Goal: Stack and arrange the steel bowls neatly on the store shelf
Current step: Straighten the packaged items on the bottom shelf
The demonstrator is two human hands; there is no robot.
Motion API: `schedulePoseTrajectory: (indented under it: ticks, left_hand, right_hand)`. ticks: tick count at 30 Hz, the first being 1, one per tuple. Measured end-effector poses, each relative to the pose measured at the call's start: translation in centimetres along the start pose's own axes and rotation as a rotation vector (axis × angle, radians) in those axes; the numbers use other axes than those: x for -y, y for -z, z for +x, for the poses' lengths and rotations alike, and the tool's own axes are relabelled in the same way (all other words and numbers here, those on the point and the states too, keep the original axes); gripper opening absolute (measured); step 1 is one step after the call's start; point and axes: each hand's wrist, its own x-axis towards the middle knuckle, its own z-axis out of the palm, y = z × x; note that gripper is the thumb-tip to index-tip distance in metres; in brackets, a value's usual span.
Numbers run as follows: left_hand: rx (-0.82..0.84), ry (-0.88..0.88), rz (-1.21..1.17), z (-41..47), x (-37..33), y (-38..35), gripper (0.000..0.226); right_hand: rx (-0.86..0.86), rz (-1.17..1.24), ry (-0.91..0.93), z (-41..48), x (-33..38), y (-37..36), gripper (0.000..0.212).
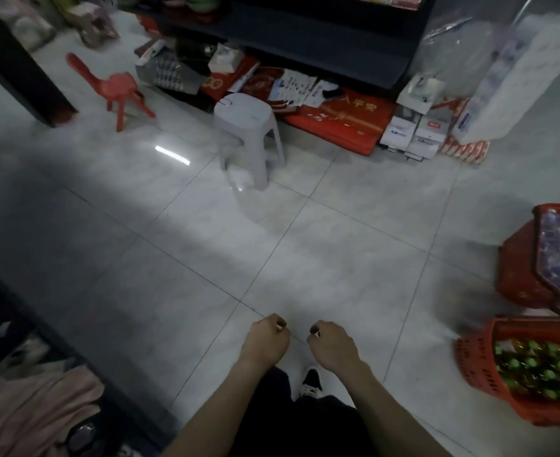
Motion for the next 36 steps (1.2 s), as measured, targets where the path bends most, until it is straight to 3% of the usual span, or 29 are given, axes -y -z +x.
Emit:
schedulePoseTrajectory:
  ticks: [10, 20, 28, 36]
  left_hand:
    - [0.04, 0.053, 0.034, 15.1, -5.8, 8.5, 0.036]
    - [0.005, 0.045, 0.046, 31.5, -12.6, 23.6, 0.035]
    - [0.085, 0.073, 0.066, 41.5, -19.3, 26.4, 0.037]
    - [0.088, 0.103, 0.15, 53.3, -32.1, 30.6, 0.041]
  right_hand:
    - [0.087, -0.124, -0.039, 14.9, 7.0, 8.9, 0.036]
    - [-0.076, -0.014, -0.017, 28.6, 19.6, 19.5, 0.033]
    - [-0.07, -0.041, -0.09, 39.0, 21.6, 27.3, 0.029]
    - [0.003, -0.093, -0.067, 51.8, 22.2, 41.1, 0.031]
